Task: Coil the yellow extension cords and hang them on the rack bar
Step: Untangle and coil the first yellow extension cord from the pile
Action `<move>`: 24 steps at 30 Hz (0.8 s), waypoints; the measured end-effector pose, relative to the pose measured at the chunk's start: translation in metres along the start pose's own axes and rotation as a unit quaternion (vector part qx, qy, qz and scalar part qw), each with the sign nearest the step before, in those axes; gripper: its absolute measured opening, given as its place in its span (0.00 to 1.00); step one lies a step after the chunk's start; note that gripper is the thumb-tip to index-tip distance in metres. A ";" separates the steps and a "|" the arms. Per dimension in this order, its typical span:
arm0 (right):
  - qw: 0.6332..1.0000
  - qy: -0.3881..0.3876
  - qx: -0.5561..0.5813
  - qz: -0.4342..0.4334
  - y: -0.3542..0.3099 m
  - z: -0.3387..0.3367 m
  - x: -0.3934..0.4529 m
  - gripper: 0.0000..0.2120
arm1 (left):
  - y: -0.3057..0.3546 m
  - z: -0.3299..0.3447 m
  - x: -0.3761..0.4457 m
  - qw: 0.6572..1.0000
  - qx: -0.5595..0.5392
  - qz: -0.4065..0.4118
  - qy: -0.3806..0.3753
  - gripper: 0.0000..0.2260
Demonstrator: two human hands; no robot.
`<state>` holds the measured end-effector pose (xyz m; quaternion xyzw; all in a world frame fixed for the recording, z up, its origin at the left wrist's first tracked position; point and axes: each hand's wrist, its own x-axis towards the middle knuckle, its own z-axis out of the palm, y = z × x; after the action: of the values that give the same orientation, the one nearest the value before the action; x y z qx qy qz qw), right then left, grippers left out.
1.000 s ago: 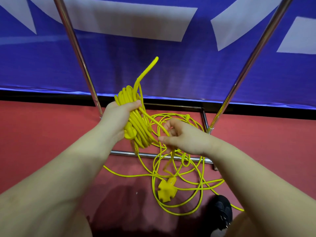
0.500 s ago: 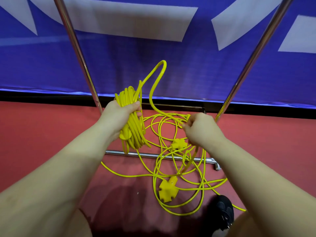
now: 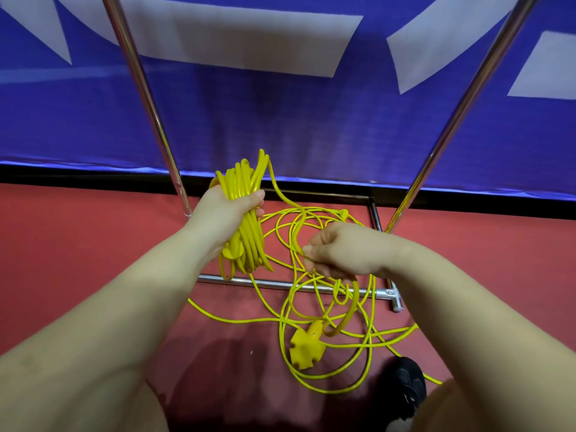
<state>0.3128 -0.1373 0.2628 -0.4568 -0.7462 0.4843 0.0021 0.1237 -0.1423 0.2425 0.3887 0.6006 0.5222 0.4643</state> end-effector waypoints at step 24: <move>0.975 0.147 0.153 -0.061 0.005 -0.018 0.005 0.19 | 0.010 0.019 -0.034 0.969 -0.027 -0.070 -0.234 0.06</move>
<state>0.3215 -0.1203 0.2663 -0.4707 -0.6815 0.5191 0.2110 0.1509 -0.1685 0.2574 0.4444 0.4865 0.3996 0.6373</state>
